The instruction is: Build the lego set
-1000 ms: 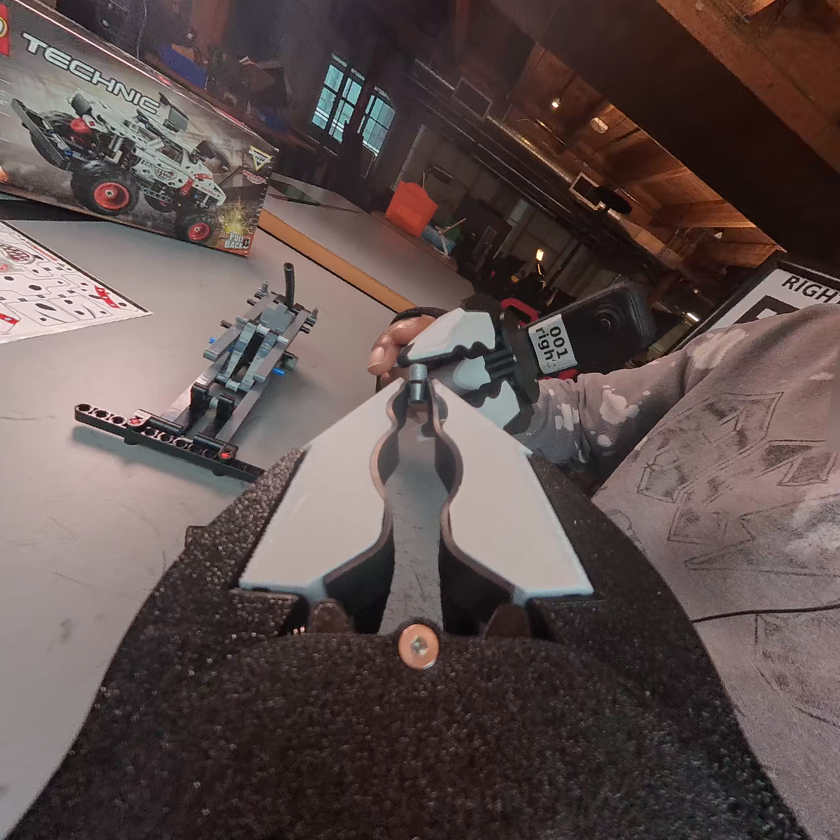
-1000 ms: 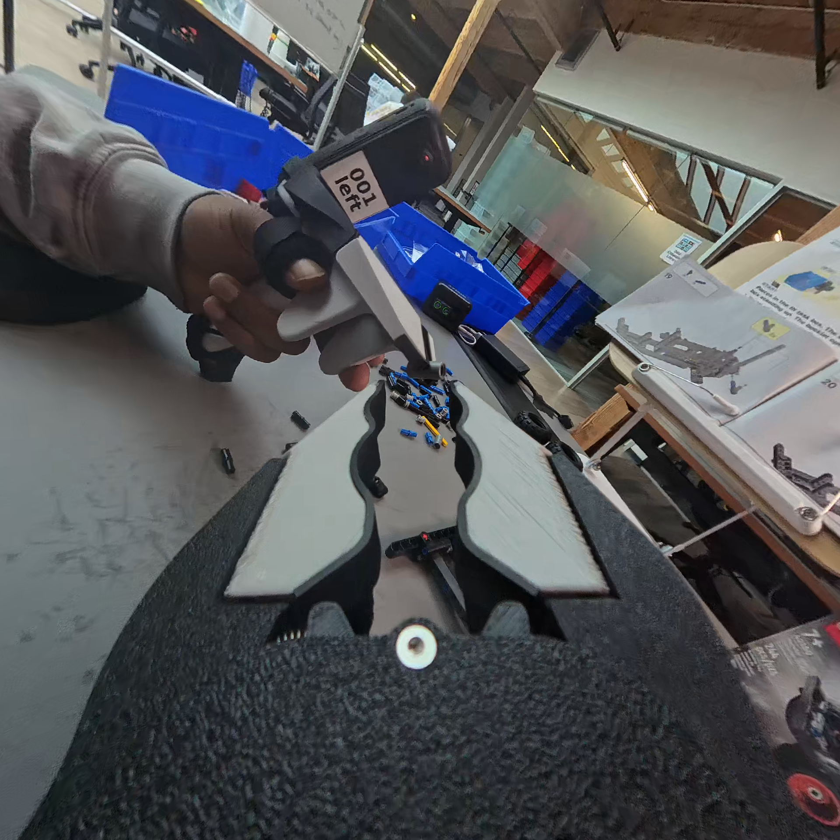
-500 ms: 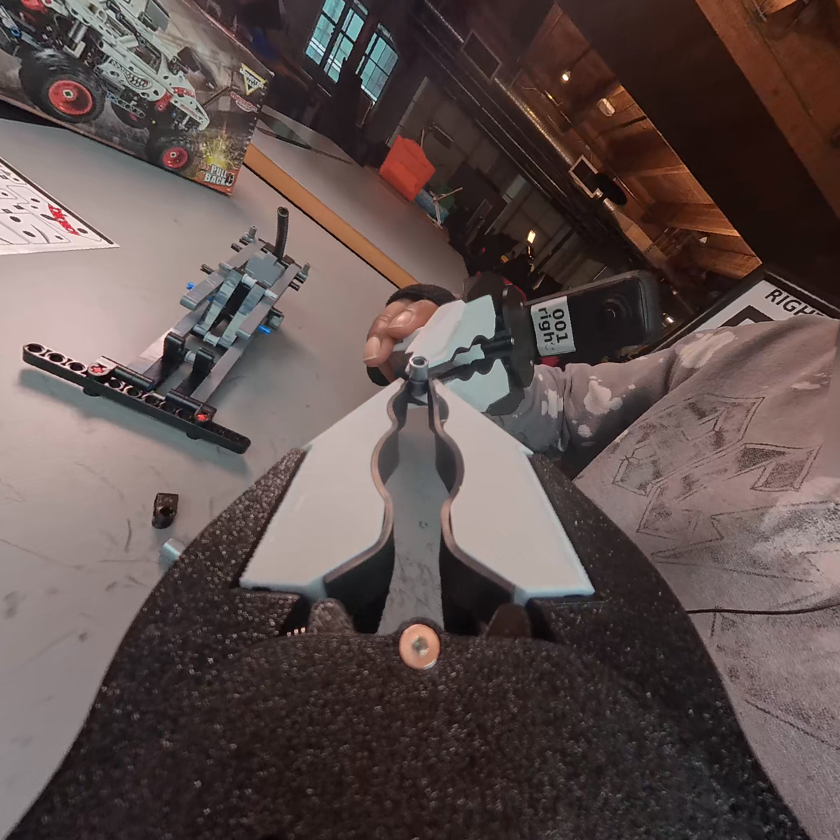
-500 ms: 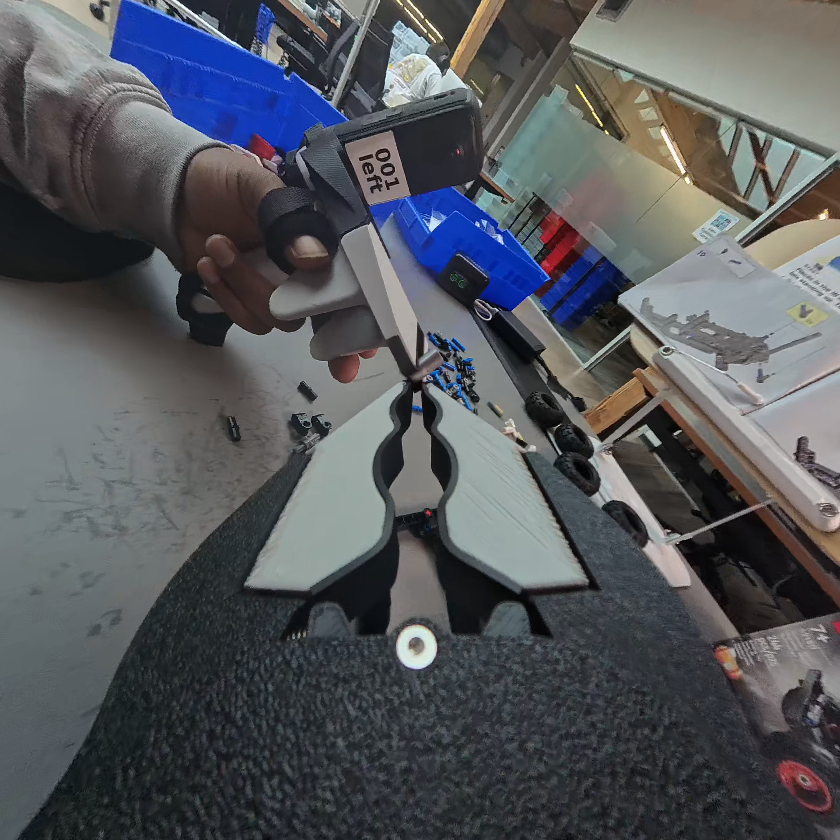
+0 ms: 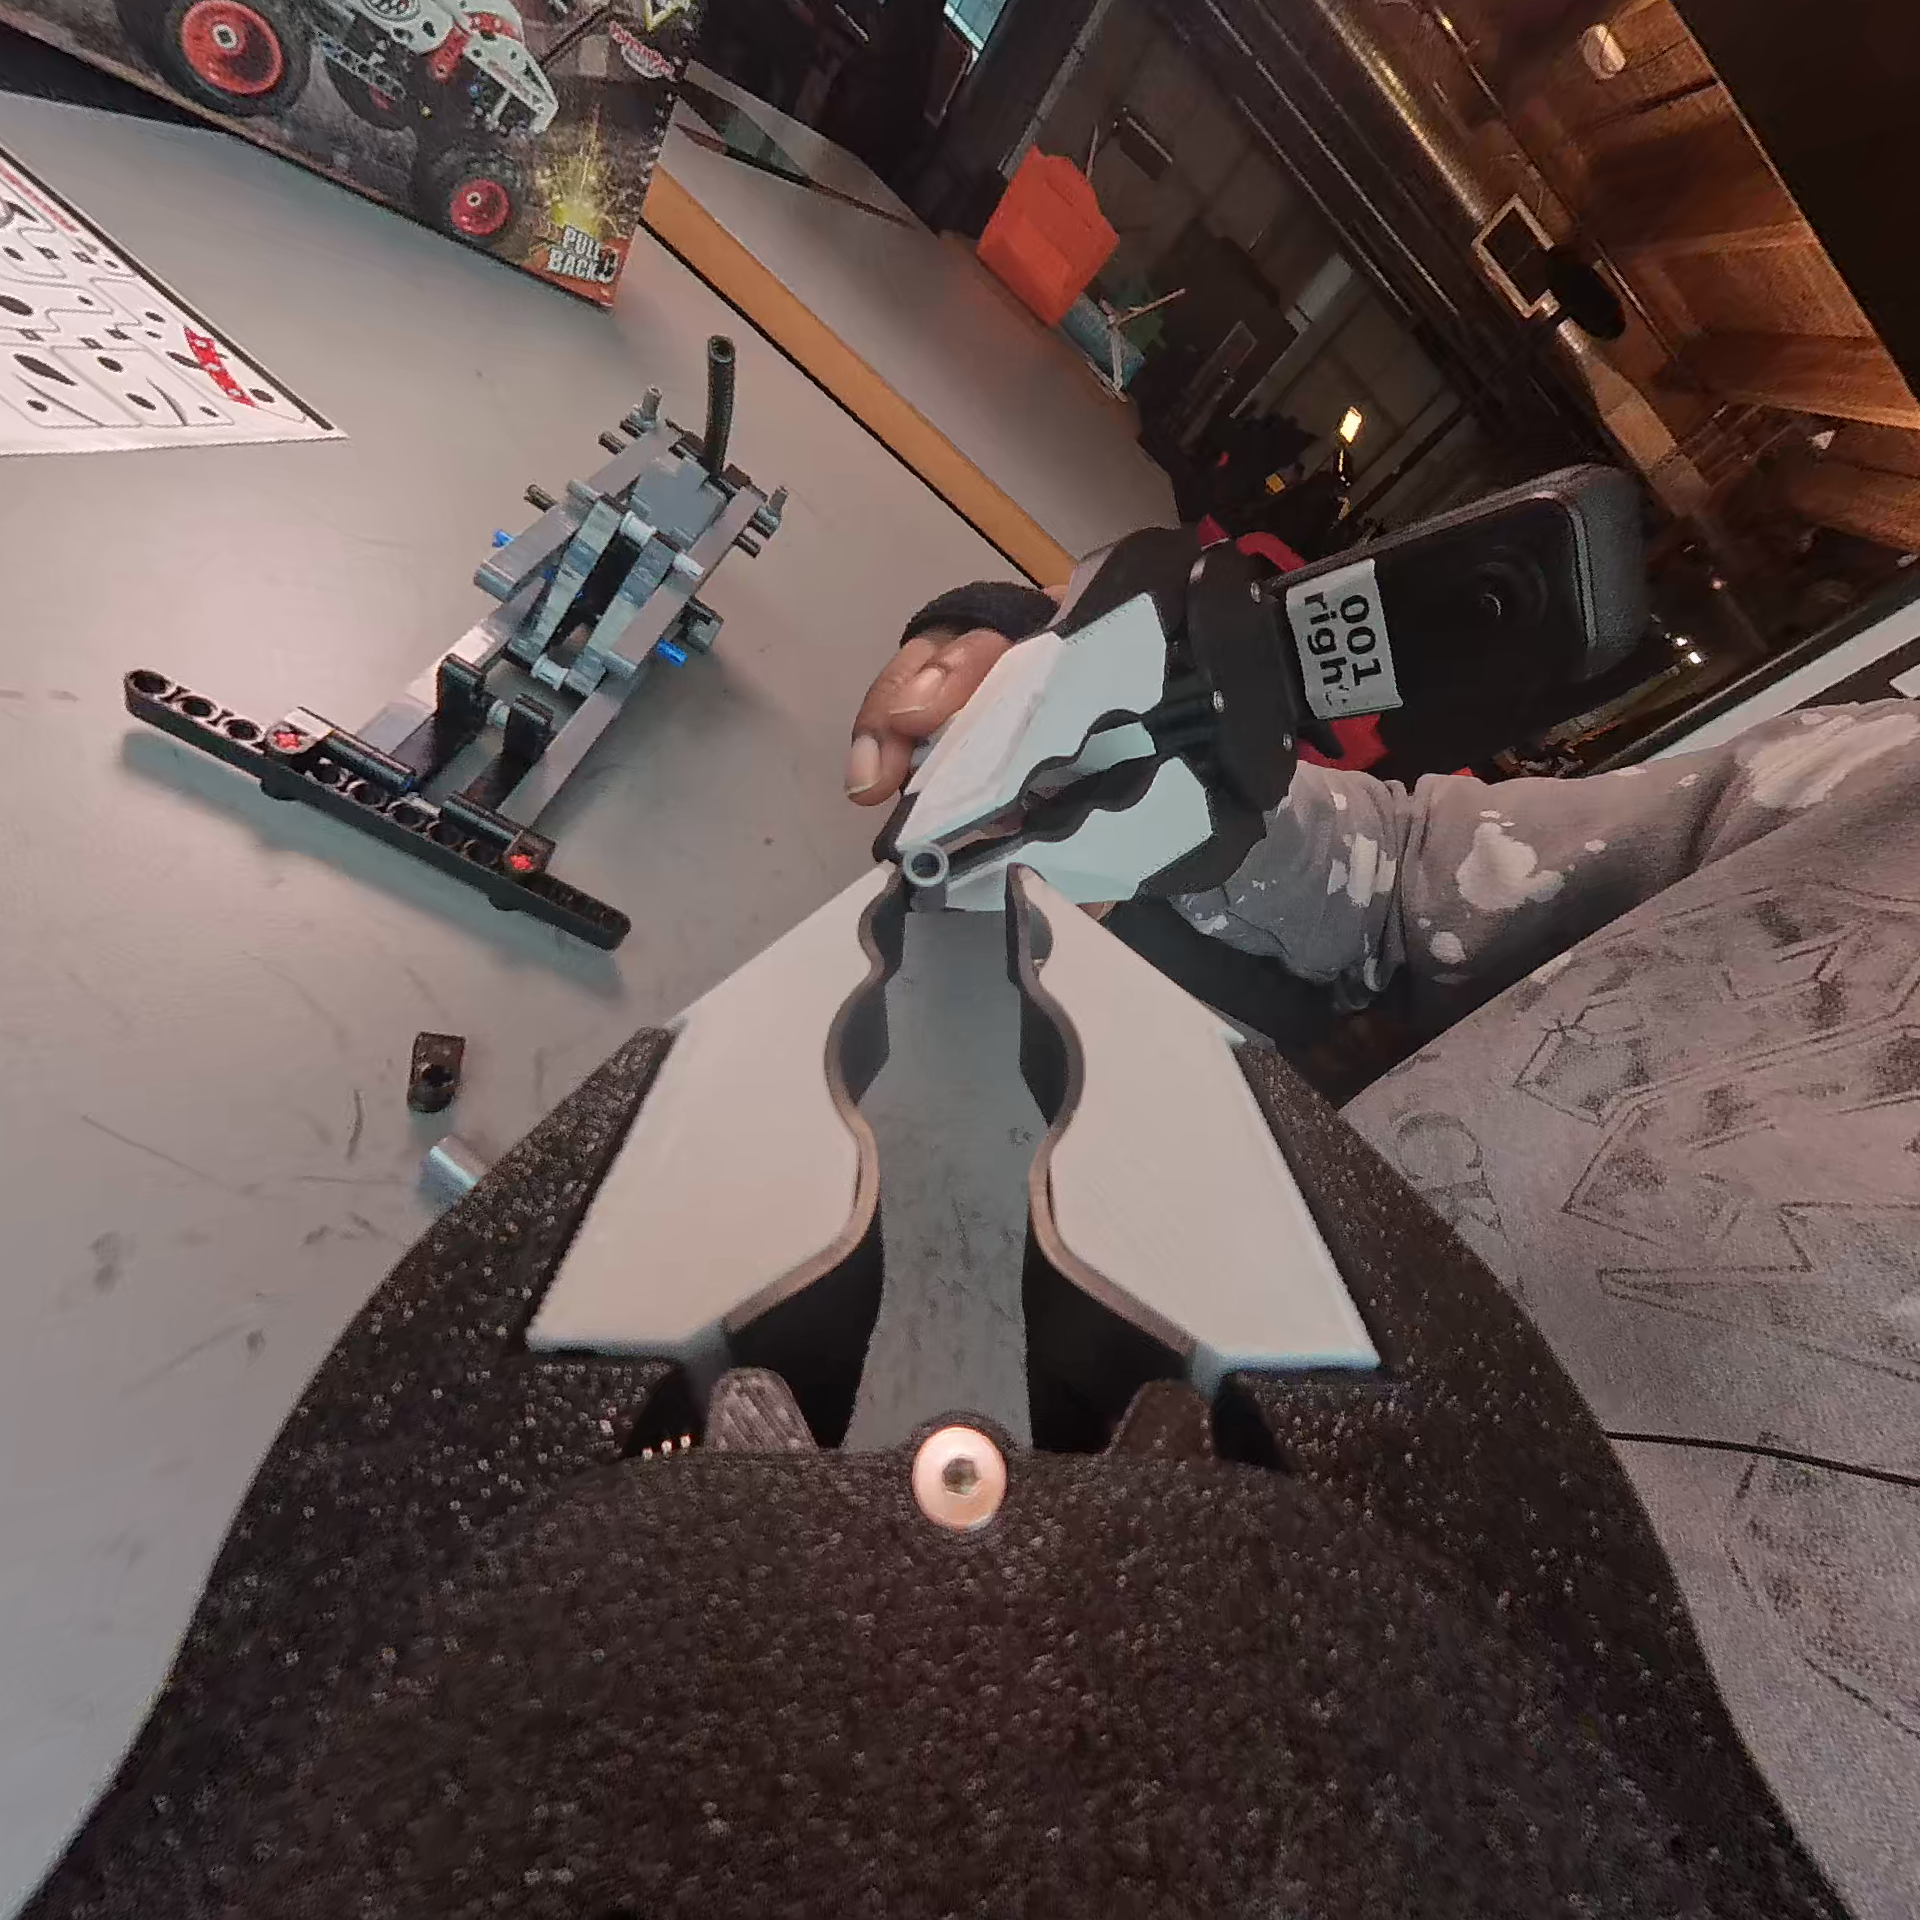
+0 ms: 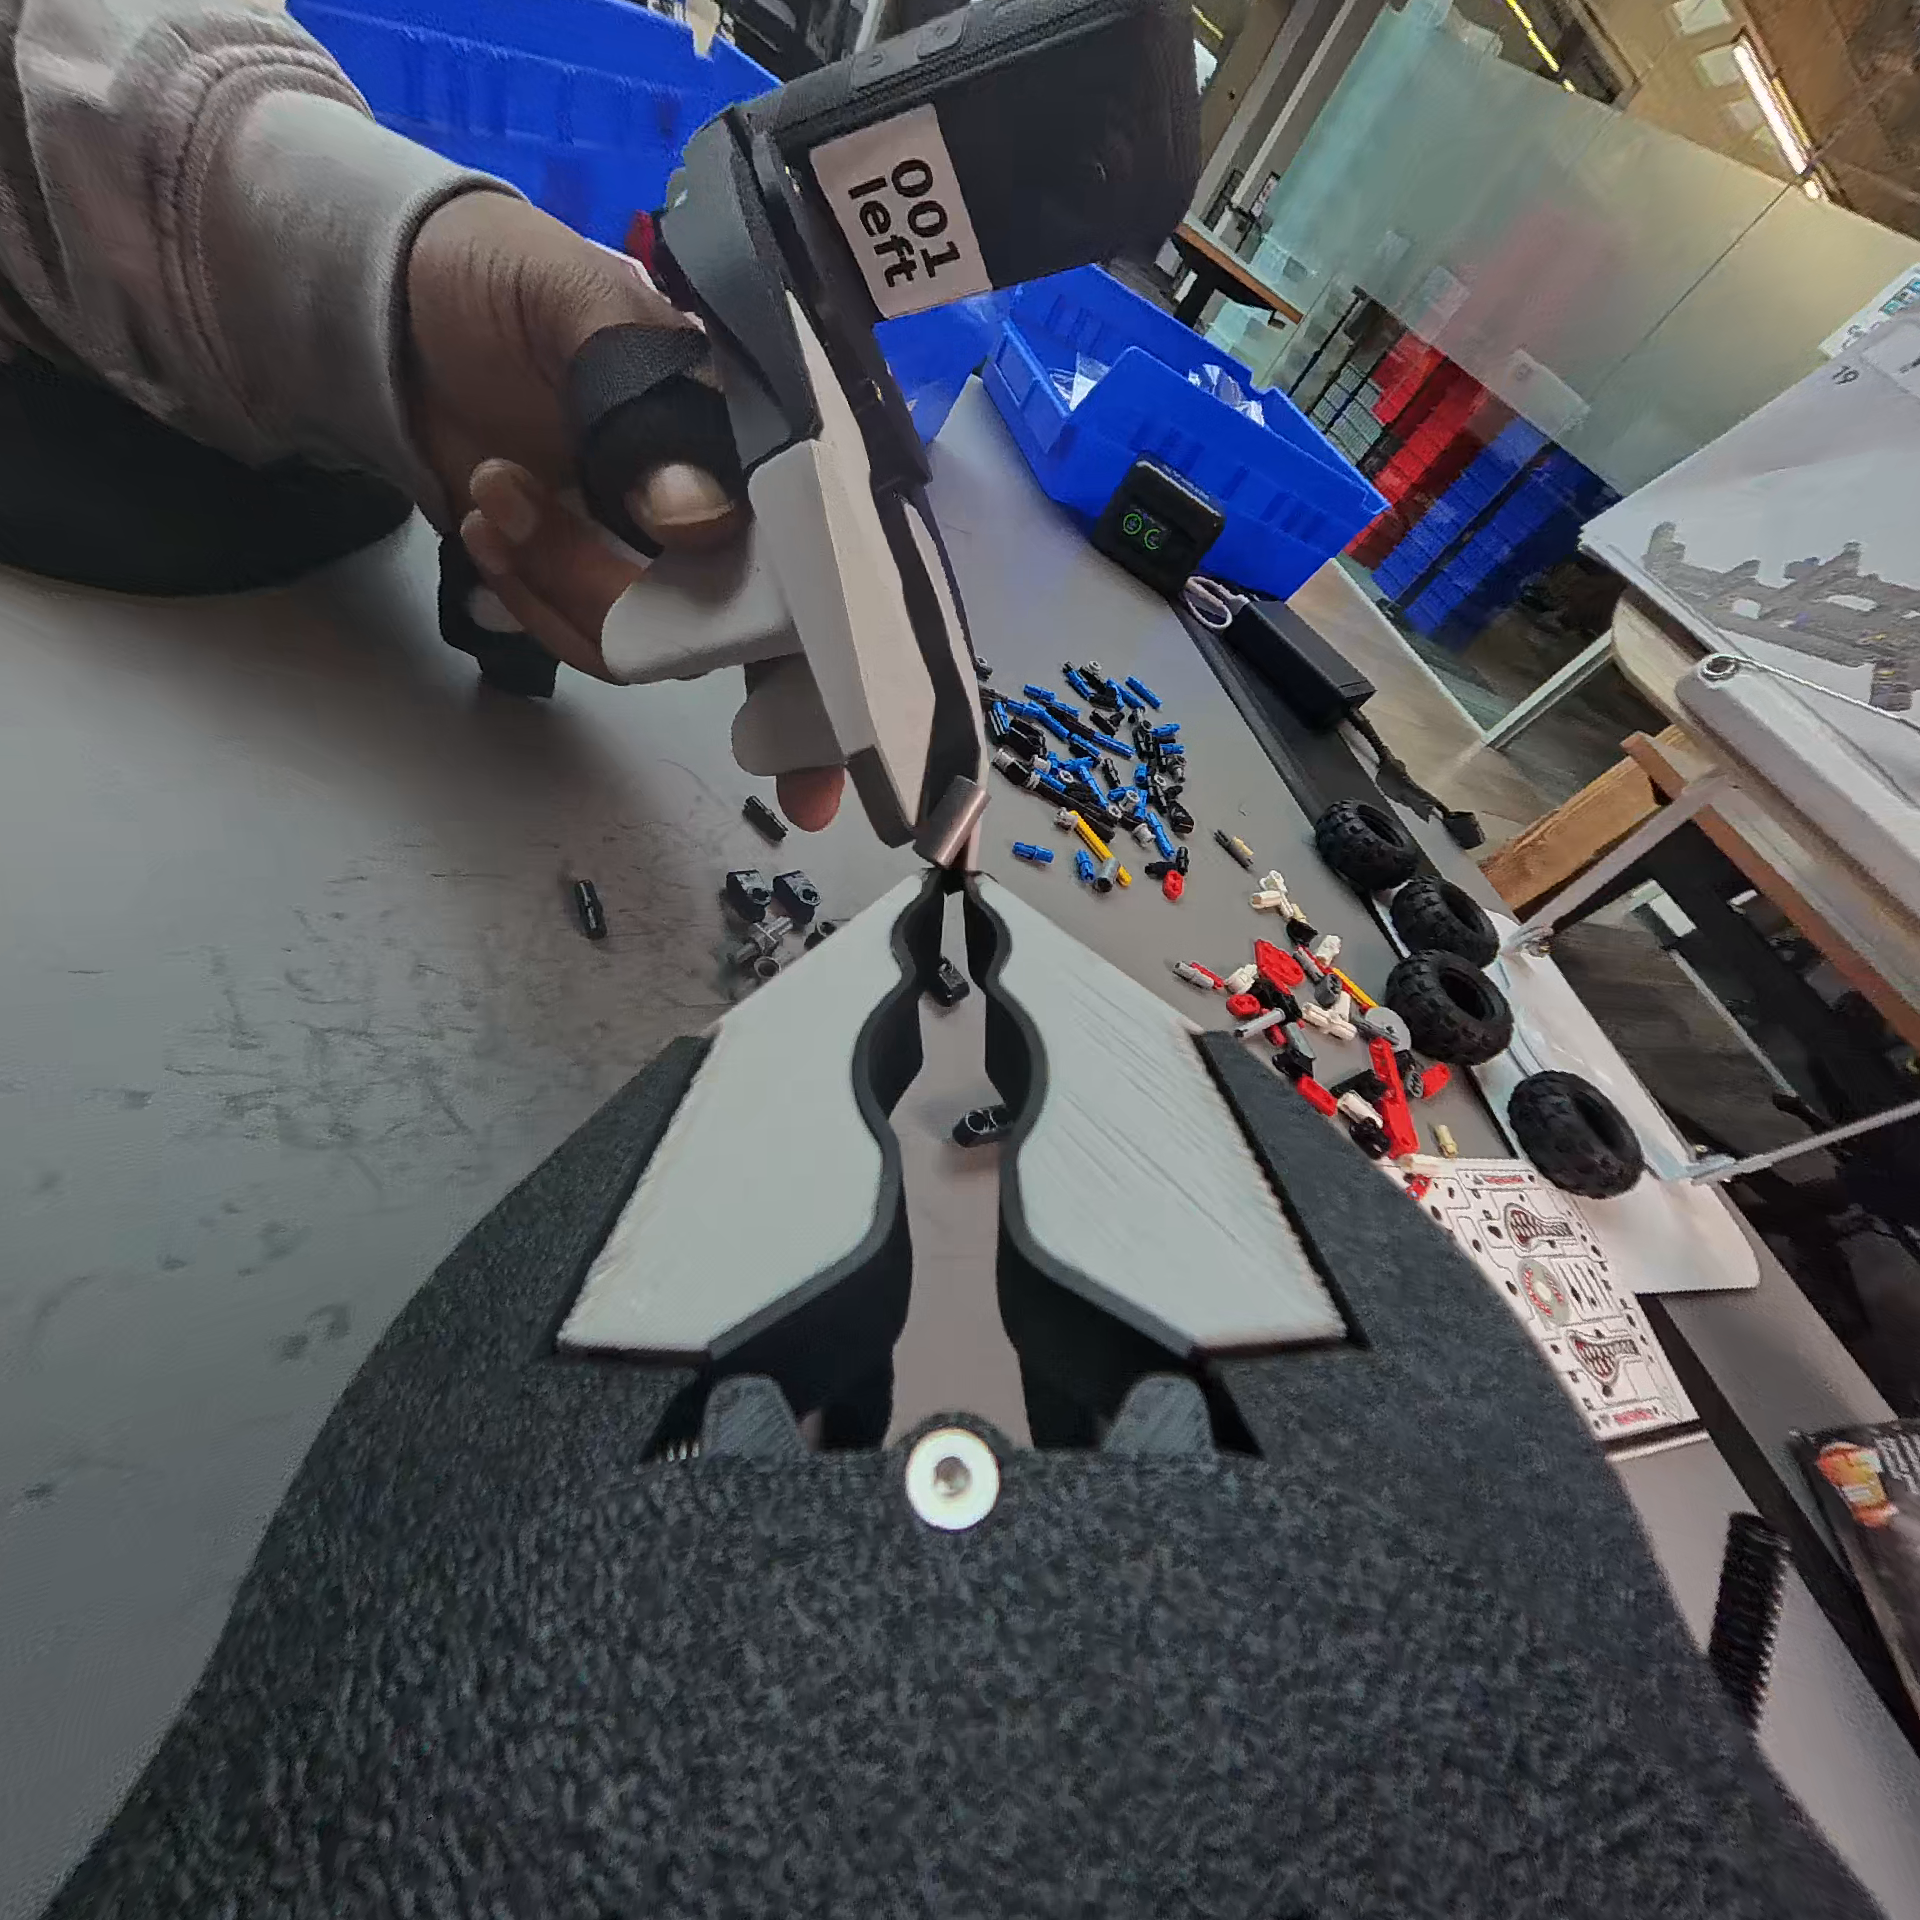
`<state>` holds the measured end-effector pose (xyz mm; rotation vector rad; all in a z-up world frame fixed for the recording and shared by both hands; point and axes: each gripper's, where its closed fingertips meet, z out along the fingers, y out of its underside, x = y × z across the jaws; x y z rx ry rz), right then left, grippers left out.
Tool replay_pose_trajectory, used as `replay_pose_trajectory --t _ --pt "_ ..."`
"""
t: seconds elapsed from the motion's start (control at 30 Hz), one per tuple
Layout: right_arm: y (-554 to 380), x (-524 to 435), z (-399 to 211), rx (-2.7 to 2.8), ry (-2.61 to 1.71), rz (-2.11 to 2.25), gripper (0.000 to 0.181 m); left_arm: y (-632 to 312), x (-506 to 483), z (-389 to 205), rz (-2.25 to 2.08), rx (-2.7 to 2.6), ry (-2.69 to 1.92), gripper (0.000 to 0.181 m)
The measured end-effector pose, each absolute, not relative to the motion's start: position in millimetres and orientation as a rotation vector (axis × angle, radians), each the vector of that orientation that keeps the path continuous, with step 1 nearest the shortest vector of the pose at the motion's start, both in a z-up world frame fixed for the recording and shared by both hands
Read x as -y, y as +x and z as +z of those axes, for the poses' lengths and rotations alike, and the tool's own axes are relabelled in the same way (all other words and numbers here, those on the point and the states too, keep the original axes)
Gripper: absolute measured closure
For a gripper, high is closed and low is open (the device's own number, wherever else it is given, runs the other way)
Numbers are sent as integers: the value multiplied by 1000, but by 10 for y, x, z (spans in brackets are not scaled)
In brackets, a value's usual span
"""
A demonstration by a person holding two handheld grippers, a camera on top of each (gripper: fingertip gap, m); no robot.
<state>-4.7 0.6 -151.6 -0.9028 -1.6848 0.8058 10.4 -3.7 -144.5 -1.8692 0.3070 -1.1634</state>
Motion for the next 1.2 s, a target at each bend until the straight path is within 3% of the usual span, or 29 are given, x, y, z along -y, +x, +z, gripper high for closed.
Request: replay_pose_trajectory --t 0.33,0.53,0.7,0.83,1.2 --pt "-37 -65 -1851 1805 -983 744 177 -60 -35 -1607 -1106 -207 -1974 159" --pt "6 48 -1928 1876 -1022 834 172 -531 -145 -1735 -690 -232 -2056 158" --pt "156 656 -1841 2042 -958 1138 165 -717 -173 -1781 -472 -280 -2071 158" --pt "357 1367 -1908 2269 -797 1261 148 -763 -189 -1799 -411 -292 -2078 158" --pt "512 1869 -2223 2605 -690 1174 153 -698 -186 -1808 -369 -350 -2072 158"
